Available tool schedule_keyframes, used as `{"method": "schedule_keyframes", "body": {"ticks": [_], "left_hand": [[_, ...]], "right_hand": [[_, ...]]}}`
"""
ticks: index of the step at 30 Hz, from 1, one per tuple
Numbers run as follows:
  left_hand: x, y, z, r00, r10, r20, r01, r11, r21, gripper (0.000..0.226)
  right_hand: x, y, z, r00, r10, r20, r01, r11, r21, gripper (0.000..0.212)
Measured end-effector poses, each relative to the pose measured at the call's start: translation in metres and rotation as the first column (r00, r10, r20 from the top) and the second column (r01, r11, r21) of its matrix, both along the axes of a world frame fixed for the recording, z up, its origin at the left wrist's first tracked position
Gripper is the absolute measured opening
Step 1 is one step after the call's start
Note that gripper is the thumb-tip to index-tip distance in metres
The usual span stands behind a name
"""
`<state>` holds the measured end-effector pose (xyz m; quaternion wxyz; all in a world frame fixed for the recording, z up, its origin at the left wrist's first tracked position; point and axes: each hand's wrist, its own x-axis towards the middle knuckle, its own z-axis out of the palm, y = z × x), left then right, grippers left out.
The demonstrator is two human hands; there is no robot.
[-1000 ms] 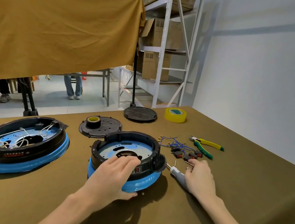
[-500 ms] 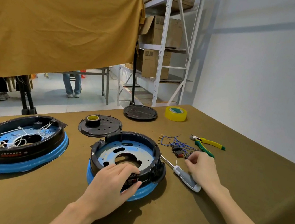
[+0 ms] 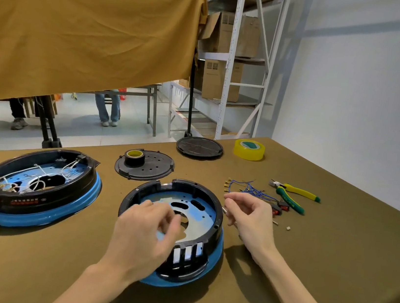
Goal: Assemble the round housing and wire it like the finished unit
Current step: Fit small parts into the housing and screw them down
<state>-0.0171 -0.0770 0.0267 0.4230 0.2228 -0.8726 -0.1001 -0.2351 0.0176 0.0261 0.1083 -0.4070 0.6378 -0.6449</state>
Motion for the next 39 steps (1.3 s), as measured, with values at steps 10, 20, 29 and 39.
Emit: {"method": "schedule_keyframes", "body": {"ticks": [10, 20, 29, 39], "left_hand": [[-0.011, 0.003, 0.0, 0.926, -0.222, 0.306, 0.223, 0.974, 0.033, 0.037], [-0.012, 0.012, -0.005, 0.962, -0.208, 0.175, 0.221, 0.974, -0.057, 0.034], [-0.012, 0.011, -0.007, 0.97, -0.205, 0.131, 0.205, 0.979, 0.016, 0.037], [-0.012, 0.01, -0.008, 0.971, -0.21, 0.116, 0.211, 0.977, 0.003, 0.039]], "right_hand": [[0.016, 0.012, -0.004, 0.953, 0.089, -0.291, -0.078, 0.996, 0.049, 0.021], [0.011, 0.028, 0.015, 0.826, 0.306, -0.474, -0.187, 0.941, 0.282, 0.02], [0.009, 0.026, 0.048, 0.653, 0.48, -0.586, -0.206, 0.857, 0.473, 0.025], [0.007, 0.024, 0.05, 0.595, 0.509, -0.622, -0.16, 0.833, 0.529, 0.027]]}}
